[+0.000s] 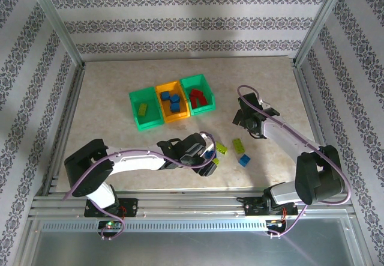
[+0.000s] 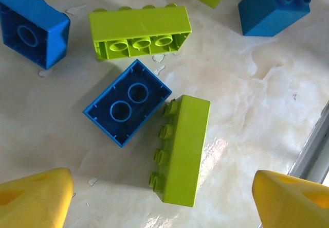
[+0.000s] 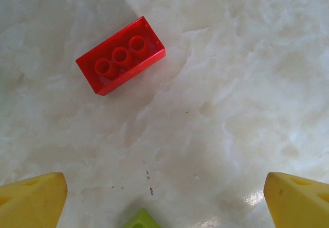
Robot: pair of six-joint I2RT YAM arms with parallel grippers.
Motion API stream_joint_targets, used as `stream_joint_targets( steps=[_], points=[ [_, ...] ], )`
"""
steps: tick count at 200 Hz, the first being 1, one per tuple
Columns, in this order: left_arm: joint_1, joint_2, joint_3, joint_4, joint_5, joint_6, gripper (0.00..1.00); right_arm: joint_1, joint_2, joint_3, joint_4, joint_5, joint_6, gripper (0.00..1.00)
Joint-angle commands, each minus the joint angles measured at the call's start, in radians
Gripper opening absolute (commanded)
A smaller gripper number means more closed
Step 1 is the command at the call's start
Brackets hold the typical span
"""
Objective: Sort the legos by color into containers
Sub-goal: Pick up the lego from the middle-left of the table.
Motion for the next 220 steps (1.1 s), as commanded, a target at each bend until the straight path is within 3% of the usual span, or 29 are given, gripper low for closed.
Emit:
stream_joint_targets(
  steps=[1,24,34,68,107,148,220],
  points=[
    [-0.022,0.016,0.035,-0.035,0.007,0.014,0.92,-0.007,-0.02,-0.017,-0.022,0.009,0.008,0.98],
    [-0.032,0.036,0.05,-0.052,0.015,0.018,0.93,-0.007,-0.015,-0.014,-0.022,0.007,0.01,0.98],
    [-0.036,0.047,0.06,-0.062,0.018,0.024,1.0,-0.007,-0.01,-0.012,-0.022,0.005,0.01,0.98],
    [-0.045,0.081,0.087,-0.091,0.018,0.037,0.99,-0.007,-0.003,-0.013,-0.018,0.003,0.014,0.98],
    [-0.053,0.118,0.107,-0.116,0.022,0.047,0.83,-0.007,0.01,-0.016,-0.012,-0.003,0.018,0.98],
    [-0.056,0.149,0.122,-0.136,0.019,0.051,0.6,-0.007,0.022,-0.014,-0.011,-0.005,0.018,0.98],
    [-0.056,0.166,0.116,-0.118,-0.009,0.045,0.47,-0.006,0.029,-0.011,-0.009,-0.011,0.021,0.98]
  ],
)
